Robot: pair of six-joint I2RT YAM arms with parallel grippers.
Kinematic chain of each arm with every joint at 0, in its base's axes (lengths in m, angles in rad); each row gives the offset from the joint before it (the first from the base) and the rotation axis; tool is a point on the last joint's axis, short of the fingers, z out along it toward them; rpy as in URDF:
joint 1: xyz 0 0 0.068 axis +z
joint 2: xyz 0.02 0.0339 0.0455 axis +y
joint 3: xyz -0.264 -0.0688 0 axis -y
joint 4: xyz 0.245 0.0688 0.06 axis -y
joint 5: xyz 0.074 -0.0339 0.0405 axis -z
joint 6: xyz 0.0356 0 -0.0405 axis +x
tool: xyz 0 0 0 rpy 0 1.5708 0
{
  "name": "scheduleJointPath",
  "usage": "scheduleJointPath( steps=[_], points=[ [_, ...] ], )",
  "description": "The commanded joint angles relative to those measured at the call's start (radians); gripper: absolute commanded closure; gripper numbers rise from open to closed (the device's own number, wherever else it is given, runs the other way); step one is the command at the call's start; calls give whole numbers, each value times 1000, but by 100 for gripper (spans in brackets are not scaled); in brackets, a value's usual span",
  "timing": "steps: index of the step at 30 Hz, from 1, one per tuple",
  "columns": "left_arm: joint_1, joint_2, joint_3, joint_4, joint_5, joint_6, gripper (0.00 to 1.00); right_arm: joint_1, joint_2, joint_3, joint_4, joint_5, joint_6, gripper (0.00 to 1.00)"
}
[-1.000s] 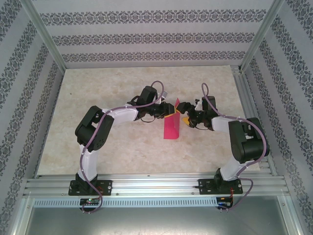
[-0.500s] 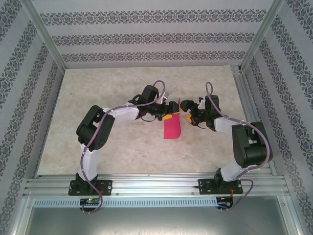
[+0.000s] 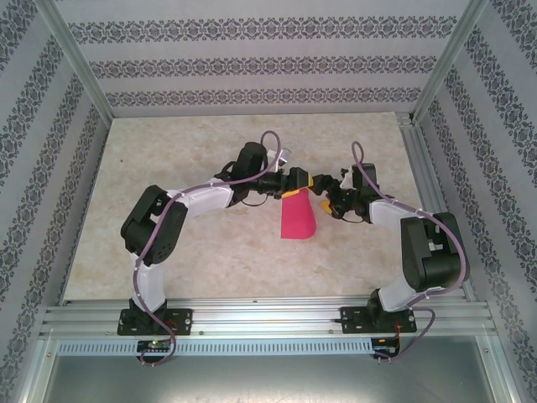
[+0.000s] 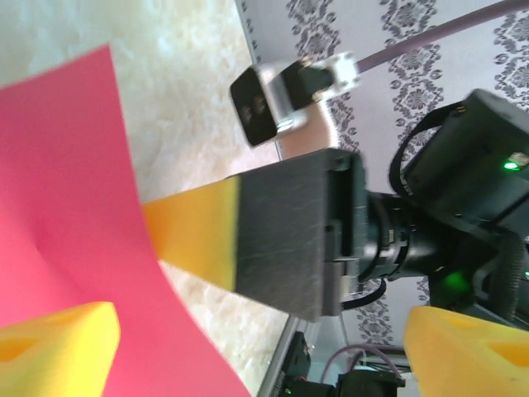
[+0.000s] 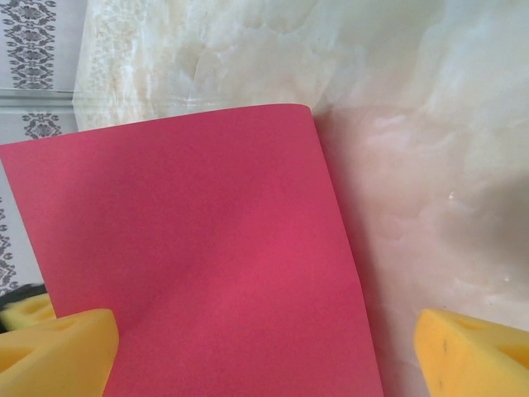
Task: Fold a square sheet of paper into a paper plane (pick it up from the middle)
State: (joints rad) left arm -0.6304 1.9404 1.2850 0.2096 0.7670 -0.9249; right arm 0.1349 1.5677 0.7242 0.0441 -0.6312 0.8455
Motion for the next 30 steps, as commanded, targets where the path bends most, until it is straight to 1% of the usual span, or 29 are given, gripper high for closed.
scheduleJointPath(
  steps=[1,2,4,6,8,10,11,13,16,19,22,24,27,28,30],
  points=[
    [7,-79,-46,33,-125,31,23,-10,-43,-9,14,-24,-12,8],
    [12,-86,-56,-5,-168,34,28,-11,-50,-8,11,-22,-13,8],
    [21,-76,-57,-78,-224,24,47,-18,-57,-5,-6,-22,-20,8],
    [20,-47,-56,-60,-217,-5,52,-21,-64,-12,-4,-19,-19,8],
    [20,-3,-44,-47,-205,-35,63,-27,-65,-18,-5,-24,-18,8],
    [20,28,-36,-60,-226,-45,66,-28,-68,-30,14,-28,-10,8],
    [20,52,-25,-66,-225,-56,69,-29,-68,-35,25,-38,-4,8],
    [14,111,29,-98,-199,-51,72,-31,-63,-40,41,-48,4,8],
    [-5,189,89,-102,-154,-53,76,-32,-57,-38,43,-60,1,8],
    [-20,220,109,-77,-147,-75,73,-39,-62,-42,36,-66,-8,7],
    [-29,265,149,-50,-99,-100,70,-61,-85,-62,35,-50,-10,6],
    [-42,288,173,-31,-79,-109,68,-68,-81,-63,34,-71,-13,6],
    [-58,324,218,-6,-33,-117,67,-73,-65,-67,25,-72,-23,6],
    [-62,331,237,-35,-28,-109,67,-78,-63,-72,30,-72,-22,6],
    [-67,336,234,-71,-61,-99,67,-81,-61,-84,55,-68,-11,6]
  ],
)
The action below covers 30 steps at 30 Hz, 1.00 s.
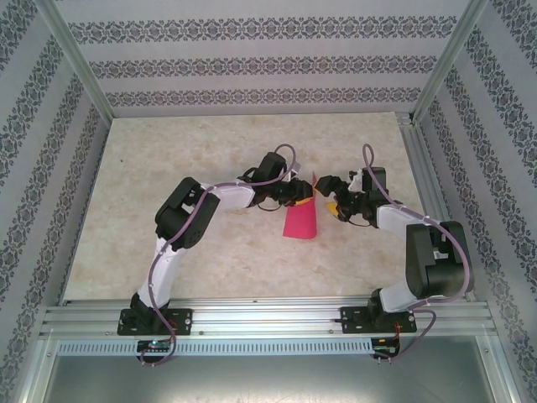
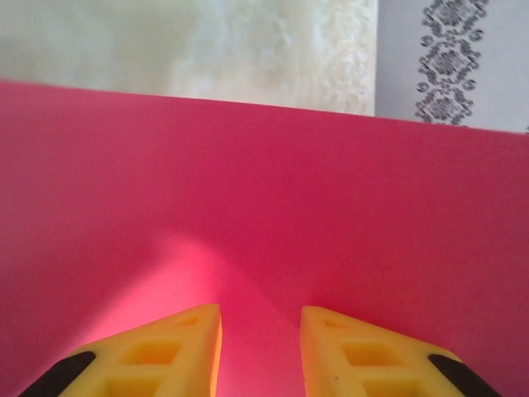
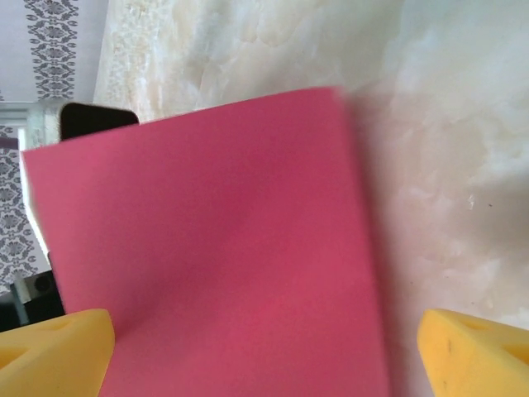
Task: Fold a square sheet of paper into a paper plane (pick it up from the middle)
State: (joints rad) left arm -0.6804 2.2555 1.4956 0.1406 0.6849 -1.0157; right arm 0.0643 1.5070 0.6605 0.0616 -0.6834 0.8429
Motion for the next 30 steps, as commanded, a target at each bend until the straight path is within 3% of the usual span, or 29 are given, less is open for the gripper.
scheduleJointPath(
  steps=[1,5,20,22,26,30],
  points=[
    [-17,28,25,-3,22,-19,68,-12,3,-19,37,-18,-7,6],
    [-19,53,10,43,22,-62,69,-16,10,-14,20,-14,-22,6],
    [-34,76,61,-19,39,-27,71,-64,-63,-23,-145,41,-119,6],
    [-34,77,61,-12,43,-32,72,-64,-48,-11,-171,51,-140,18],
    [-33,24,59,-57,4,18,72,-56,-64,41,-317,137,-204,22],
    [-27,-20,45,-100,-48,59,72,-43,-82,95,-463,240,-278,36]
  ],
)
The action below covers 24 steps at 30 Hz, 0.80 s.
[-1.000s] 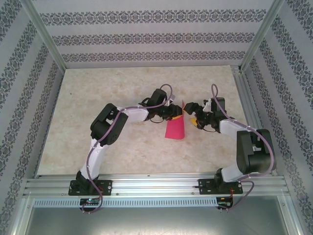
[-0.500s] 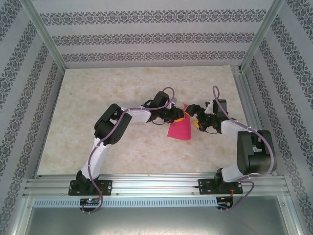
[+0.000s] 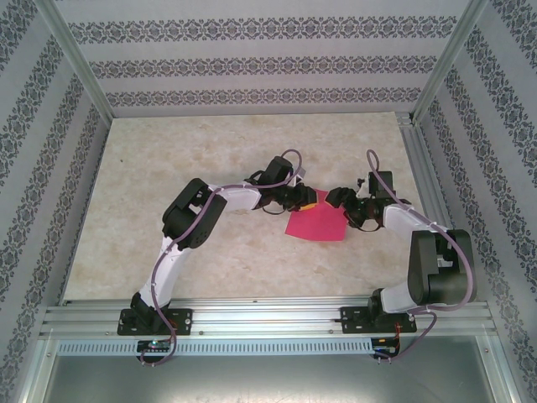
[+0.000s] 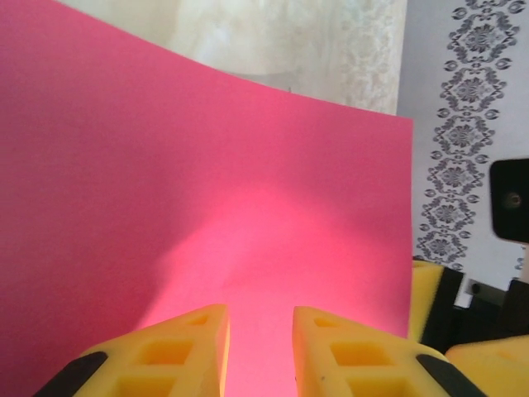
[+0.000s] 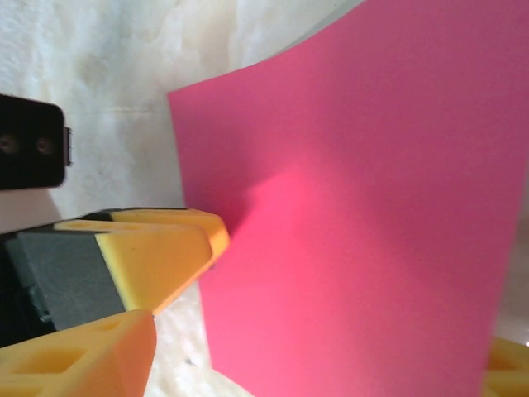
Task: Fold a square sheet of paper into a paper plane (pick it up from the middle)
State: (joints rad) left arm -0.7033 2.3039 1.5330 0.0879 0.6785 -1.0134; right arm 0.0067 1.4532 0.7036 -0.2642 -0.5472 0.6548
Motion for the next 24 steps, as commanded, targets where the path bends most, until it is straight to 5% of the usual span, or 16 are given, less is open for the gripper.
scheduleJointPath(
  steps=[1,9,11,17,21,22,24],
  points=[
    [-1,-72,-2,-36,-44,52,72,17,-28,62,-161,116,-103,37],
    [24,-139,-64,-17,-77,58,72,91,9,162,-301,253,-186,78],
    [33,-163,-88,-24,-103,68,72,122,31,224,-373,317,-214,80],
    [61,-186,-121,-25,-103,71,70,224,141,396,-500,411,-264,73],
    [63,-143,-121,34,-62,21,70,252,163,439,-482,382,-242,59],
    [64,-129,-125,54,-53,2,70,253,156,440,-466,358,-223,49],
    [62,-111,-121,73,-40,-16,71,254,134,421,-427,323,-190,46]
  ],
)
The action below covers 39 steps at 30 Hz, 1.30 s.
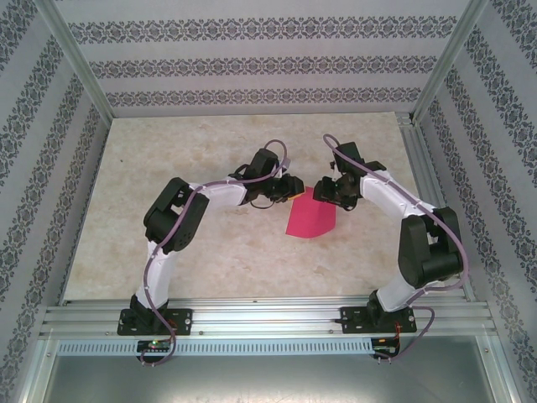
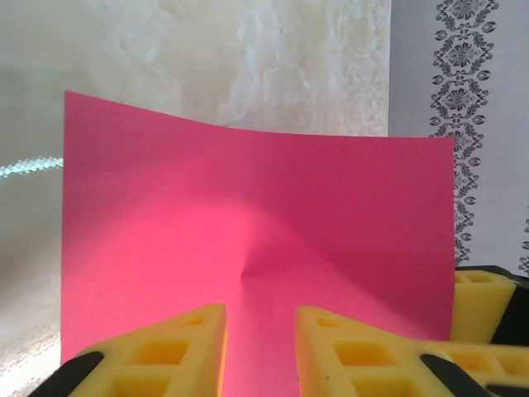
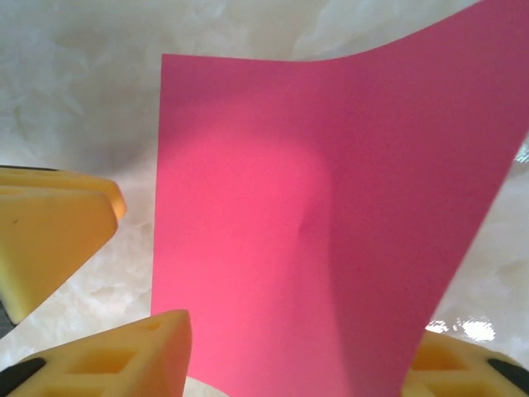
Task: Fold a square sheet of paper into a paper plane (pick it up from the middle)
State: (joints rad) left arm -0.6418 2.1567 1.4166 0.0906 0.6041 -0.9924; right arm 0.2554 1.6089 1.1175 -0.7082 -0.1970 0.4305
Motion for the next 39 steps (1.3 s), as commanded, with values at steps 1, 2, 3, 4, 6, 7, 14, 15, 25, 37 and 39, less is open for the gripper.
scheduleJointPath(
  steps=[1,2,3,4,6,7,14,15,25,37,39],
  points=[
    [0,40,-3,80,38,-41,71,8,-33,-1,31,-37,54,37],
    [1,42,-2,80,39,-39,71,10,-47,-10,50,-47,75,33],
    [0,42,5,67,41,-32,71,11,-57,-24,74,-66,89,32],
    [0,43,12,55,39,-24,71,10,-74,-44,114,-95,108,29],
    [0,41,12,58,41,-23,71,10,-95,-82,190,-134,149,25],
    [0,36,3,65,38,-25,71,11,-98,-89,207,-146,160,25],
    [-1,45,-6,143,89,-73,70,-2,-148,-157,333,-191,255,23],
    [-1,51,0,145,105,-80,70,-3,-144,-154,315,-182,252,23],
    [-58,188,94,317,201,-254,71,-34,-147,-213,312,-128,263,23],
    [-91,248,163,351,226,-291,69,-64,-141,-258,314,-101,262,22],
    [-91,247,170,289,216,-256,69,-65,-141,-266,313,-88,262,22]
  ],
)
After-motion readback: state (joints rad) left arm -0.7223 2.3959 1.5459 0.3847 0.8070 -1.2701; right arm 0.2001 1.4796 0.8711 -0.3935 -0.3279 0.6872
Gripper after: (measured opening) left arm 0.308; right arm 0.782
